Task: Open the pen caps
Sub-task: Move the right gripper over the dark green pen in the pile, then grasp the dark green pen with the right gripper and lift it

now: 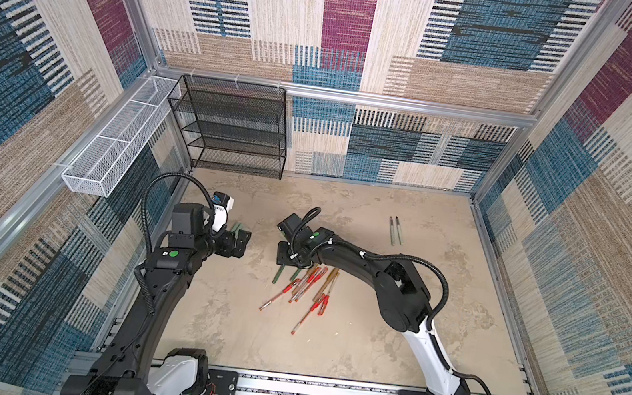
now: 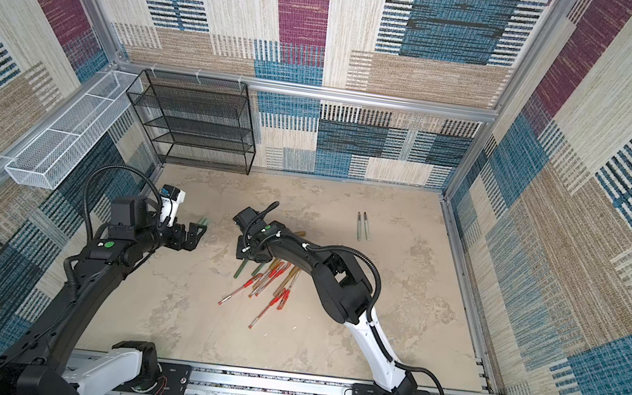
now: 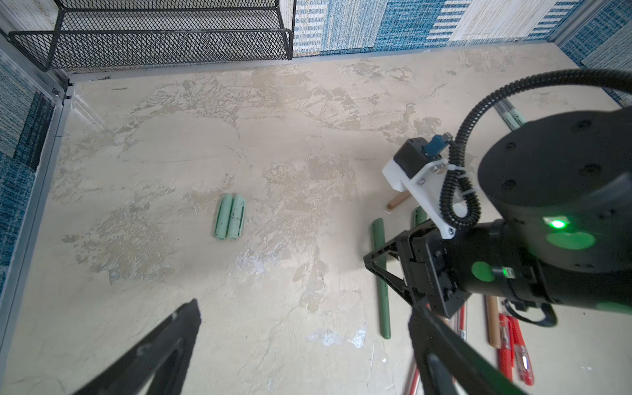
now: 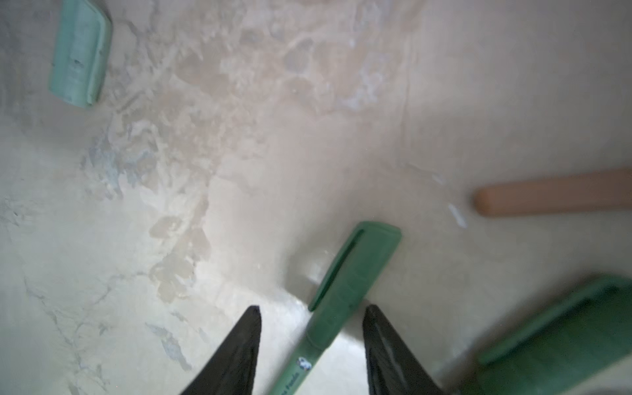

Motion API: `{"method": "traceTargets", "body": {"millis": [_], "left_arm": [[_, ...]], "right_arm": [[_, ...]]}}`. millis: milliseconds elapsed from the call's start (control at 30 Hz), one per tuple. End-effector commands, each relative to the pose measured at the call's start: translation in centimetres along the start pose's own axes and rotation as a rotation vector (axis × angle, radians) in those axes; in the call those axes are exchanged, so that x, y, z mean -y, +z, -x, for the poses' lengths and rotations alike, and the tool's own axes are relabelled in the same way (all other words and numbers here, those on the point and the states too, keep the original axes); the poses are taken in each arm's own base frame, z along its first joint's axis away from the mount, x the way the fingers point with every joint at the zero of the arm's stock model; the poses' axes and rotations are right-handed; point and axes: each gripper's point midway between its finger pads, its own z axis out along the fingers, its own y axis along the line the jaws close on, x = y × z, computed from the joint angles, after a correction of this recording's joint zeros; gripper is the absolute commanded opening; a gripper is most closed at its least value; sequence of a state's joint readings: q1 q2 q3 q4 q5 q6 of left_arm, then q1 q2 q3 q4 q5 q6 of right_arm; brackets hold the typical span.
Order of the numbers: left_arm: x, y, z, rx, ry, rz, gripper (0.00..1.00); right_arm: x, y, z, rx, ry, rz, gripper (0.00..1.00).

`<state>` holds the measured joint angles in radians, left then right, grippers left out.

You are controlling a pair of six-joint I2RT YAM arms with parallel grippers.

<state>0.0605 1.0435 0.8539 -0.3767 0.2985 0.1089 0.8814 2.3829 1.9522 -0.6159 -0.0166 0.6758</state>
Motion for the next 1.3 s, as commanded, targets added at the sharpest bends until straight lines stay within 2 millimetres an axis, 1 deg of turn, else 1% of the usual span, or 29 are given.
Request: {"method": "traceTargets", "body": {"millis": [0,133,200,300,433,533,633,733,800,867,967,1033,1133,1267], "left_arm": [[0.3,-0.2,0.6,0.027,0.007,-0.013,0.99],[-0.1,-0.2,0.6,0.016,0.014,0.005,0.98],[0.1,-0.3,0.8,0.023,0.008,-0.001,0.99],[0.3,0.0,0.6,0.022,0.007,-0.017,0.98],[0.2,0.2,0.6,0.016,-0.008,-0.015,0.98],[0.4,0.1,0.6,0.020,0.002,-0.023,0.98],[0.1,0.3,0.5,0.009,-0.001,-0.009,0.98],[0.2,0.2,0.8,0.017,-0.008,-0.019,0.98],[0.3,0.3,0.6,0.015,-0.002,-0.020,0.98],[0.1,0.4,0.5,0.008,-0.004,-0.011,0.98],[0.2,0.3,0.8,0.018,-0.007,-0.017,0.98],[0.3,0.3,0.7,0.017,-0.008,-0.024,0.98],[0.2,0.4,0.6,0.009,-0.013,-0.020,0.98],[1.0,0.2,0.8,0.025,-0.035,-0.066,0.98]], "right_arm": [[0.6,0.9,-1.1,-0.050,-0.028,-0.036,0.44],[0.7,1.3,-2.1,-0.089,-0.080,-0.077,0.44],[0.7,1.0,-2.7,-0.094,-0.094,-0.094,0.44],[0.6,0.8,-3.7,-0.110,-0.117,-0.097,0.44],[1.1,0.5,-5.4,-0.144,-0.145,-0.146,0.43],[1.4,0.6,-6.6,-0.163,-0.154,-0.150,0.38],[2.0,0.6,-7.1,-0.179,-0.155,-0.167,0.30],[2.0,0.3,-7.4,-0.174,-0.154,-0.158,0.24],[2.4,0.3,-7.5,-0.169,-0.156,-0.163,0.20],[2.8,0.5,-7.6,-0.176,-0.161,-0.186,0.19],[2.4,0.3,-7.3,-0.161,-0.153,-0.166,0.15],[2.1,0.1,-7.0,-0.146,-0.154,-0.150,0.13],[1.6,-1.0,-5.6,-0.104,-0.158,-0.139,0.13],[-1.0,-4.0,-2.6,0.029,-0.147,-0.009,0.12]]}}
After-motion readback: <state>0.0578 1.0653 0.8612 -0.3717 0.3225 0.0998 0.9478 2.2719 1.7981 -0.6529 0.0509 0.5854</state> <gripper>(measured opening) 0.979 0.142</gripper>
